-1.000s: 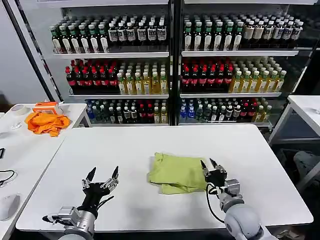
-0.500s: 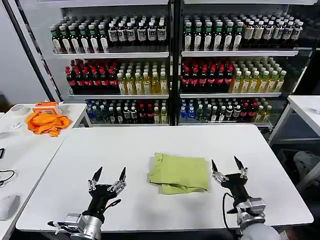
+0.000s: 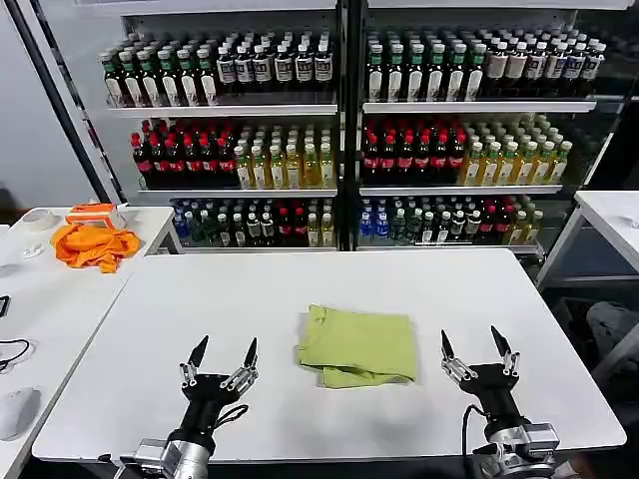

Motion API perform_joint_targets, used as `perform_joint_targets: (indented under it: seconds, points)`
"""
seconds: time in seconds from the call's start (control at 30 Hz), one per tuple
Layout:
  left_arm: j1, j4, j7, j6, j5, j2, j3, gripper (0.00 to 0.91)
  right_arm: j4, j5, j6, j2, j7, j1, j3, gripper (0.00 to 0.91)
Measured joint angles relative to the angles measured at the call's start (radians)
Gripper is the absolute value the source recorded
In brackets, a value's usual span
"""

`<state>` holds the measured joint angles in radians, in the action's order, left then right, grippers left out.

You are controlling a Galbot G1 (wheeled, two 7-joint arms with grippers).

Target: Fold and organize the clothes.

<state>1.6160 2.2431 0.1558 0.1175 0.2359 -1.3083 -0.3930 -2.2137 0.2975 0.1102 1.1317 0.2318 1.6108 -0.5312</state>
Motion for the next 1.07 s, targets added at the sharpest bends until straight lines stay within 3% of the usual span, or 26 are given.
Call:
perform_joint_targets:
  seconds: [0.73,1.07]
  points:
    - [-0.001,-0.017,-0.015,-0.053,-0.052,-0.038,0.017,0.907,-0.034,-0.051,-0.017,0.028,-0.034,0.069,-0.034,0.907]
    - [-0.002,-0.019,-0.019,-0.068,-0.056,-0.038,0.009,0.907,-0.041,-0.070,-0.014,0.053,-0.025,0.078,-0.042,0.907]
